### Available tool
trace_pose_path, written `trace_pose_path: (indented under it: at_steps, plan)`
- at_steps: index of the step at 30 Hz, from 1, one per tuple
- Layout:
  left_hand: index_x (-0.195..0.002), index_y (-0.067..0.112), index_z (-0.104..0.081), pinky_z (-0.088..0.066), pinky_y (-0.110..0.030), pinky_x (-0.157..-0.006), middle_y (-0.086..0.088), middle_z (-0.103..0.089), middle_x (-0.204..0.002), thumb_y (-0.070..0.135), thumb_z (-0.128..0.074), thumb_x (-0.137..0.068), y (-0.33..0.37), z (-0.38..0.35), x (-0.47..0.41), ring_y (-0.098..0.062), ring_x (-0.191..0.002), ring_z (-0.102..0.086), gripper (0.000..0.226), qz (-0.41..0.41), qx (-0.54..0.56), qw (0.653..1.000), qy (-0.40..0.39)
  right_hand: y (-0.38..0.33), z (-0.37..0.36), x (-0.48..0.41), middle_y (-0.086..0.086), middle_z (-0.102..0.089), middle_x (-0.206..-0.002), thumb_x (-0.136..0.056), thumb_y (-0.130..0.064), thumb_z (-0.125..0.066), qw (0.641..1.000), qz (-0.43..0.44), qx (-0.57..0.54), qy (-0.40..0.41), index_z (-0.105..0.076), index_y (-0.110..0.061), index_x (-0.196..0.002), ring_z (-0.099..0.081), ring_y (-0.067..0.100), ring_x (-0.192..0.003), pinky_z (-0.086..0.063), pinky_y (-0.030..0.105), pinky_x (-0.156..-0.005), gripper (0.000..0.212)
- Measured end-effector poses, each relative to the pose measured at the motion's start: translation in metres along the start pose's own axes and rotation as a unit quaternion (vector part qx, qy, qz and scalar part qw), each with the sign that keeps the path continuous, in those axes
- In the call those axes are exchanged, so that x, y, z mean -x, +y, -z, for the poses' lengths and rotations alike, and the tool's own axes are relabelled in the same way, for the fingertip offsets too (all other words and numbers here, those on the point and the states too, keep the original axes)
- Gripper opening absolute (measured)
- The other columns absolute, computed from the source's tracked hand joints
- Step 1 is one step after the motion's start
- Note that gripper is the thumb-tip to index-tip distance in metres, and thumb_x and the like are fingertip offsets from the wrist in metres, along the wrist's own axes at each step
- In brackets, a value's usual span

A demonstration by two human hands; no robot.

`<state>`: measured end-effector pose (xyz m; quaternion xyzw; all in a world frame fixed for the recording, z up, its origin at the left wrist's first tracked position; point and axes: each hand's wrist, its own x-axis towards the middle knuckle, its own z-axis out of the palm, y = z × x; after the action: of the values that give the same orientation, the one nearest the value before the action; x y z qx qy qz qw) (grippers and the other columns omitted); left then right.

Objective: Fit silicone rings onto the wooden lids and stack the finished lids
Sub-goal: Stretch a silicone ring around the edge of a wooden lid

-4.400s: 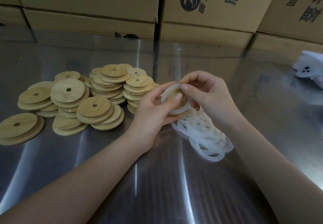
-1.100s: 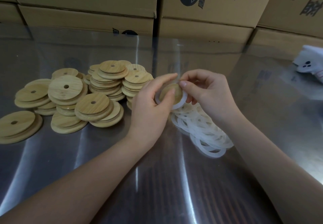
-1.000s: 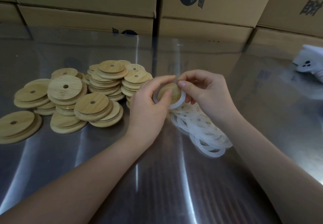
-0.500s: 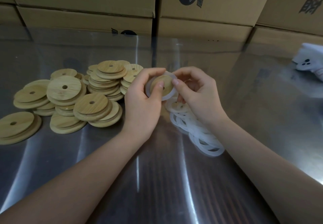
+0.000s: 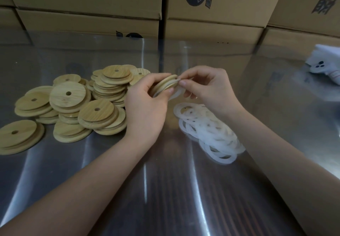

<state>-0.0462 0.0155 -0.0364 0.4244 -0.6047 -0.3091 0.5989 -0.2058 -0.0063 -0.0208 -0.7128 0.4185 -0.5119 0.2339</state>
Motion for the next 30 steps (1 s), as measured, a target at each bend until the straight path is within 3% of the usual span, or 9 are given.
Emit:
trace_pose_path:
  at_steps: [4,11,14,18,24,30]
  plan:
    - [-0.097,0.027,-0.069,-0.049,-0.012,-0.08,0.016,-0.068,-0.088,0.004,-0.072,-0.084,0.003,0.002,0.001,0.004,-0.089,-0.064,0.026,-0.03,-0.051,0.998,-0.002,0.001,0.005,-0.005,-0.007,-0.072,-0.073,-0.083,-0.008,-0.075,0.999,-0.013,-0.011,-0.029,-0.073,-0.021,-0.082,-0.065,0.013,-0.062,-0.051,0.021,-0.058,0.013]
    - [-0.104,0.018,-0.065,-0.048,-0.019,-0.086,0.013,-0.063,-0.093,0.005,-0.071,-0.083,0.001,-0.001,0.003,-0.001,-0.093,-0.06,0.026,-0.077,-0.132,0.988,-0.008,0.005,0.0,-0.001,-0.003,-0.072,-0.078,-0.082,-0.002,-0.074,0.999,0.026,-0.026,-0.016,-0.072,-0.016,-0.084,-0.067,0.016,-0.065,-0.051,0.02,-0.061,0.014]
    - [-0.113,0.015,-0.069,-0.045,-0.018,-0.09,0.003,-0.066,-0.105,0.007,-0.071,-0.085,-0.002,-0.001,0.001,-0.006,-0.1,-0.059,0.03,-0.098,-0.161,0.982,0.002,0.006,-0.003,0.002,0.004,-0.072,-0.081,-0.083,-0.003,-0.074,0.999,0.04,-0.003,0.0,-0.073,-0.01,-0.086,-0.068,0.022,-0.067,-0.056,0.032,-0.066,0.008]
    - [-0.115,0.017,-0.07,-0.048,-0.019,-0.092,0.006,-0.07,-0.107,0.005,-0.071,-0.084,-0.002,-0.001,0.001,-0.002,-0.101,-0.062,0.033,-0.096,-0.137,0.986,0.007,0.009,-0.004,0.007,0.004,-0.071,-0.082,-0.085,-0.006,-0.072,0.997,0.062,0.051,0.019,-0.072,-0.01,-0.088,-0.068,0.024,-0.07,-0.057,0.047,-0.069,0.005]
    - [-0.117,0.016,-0.071,-0.049,-0.014,-0.089,0.009,-0.072,-0.104,0.006,-0.072,-0.085,-0.001,-0.001,0.001,0.001,-0.099,-0.064,0.033,-0.084,-0.102,0.991,0.013,0.01,-0.002,0.007,-0.006,-0.068,-0.08,-0.086,-0.008,-0.071,0.992,0.08,0.089,0.046,-0.07,-0.014,-0.087,-0.068,0.016,-0.065,-0.057,0.037,-0.065,0.006]
    - [-0.116,0.014,-0.071,-0.046,-0.009,-0.087,0.011,-0.07,-0.101,0.005,-0.072,-0.085,-0.002,-0.001,0.002,0.004,-0.099,-0.063,0.032,-0.081,-0.084,0.993,-0.008,0.011,0.0,0.008,-0.005,-0.068,-0.081,-0.087,-0.007,-0.07,0.996,0.056,0.06,0.028,-0.069,-0.017,-0.086,-0.067,0.019,-0.062,-0.056,0.031,-0.063,0.01]
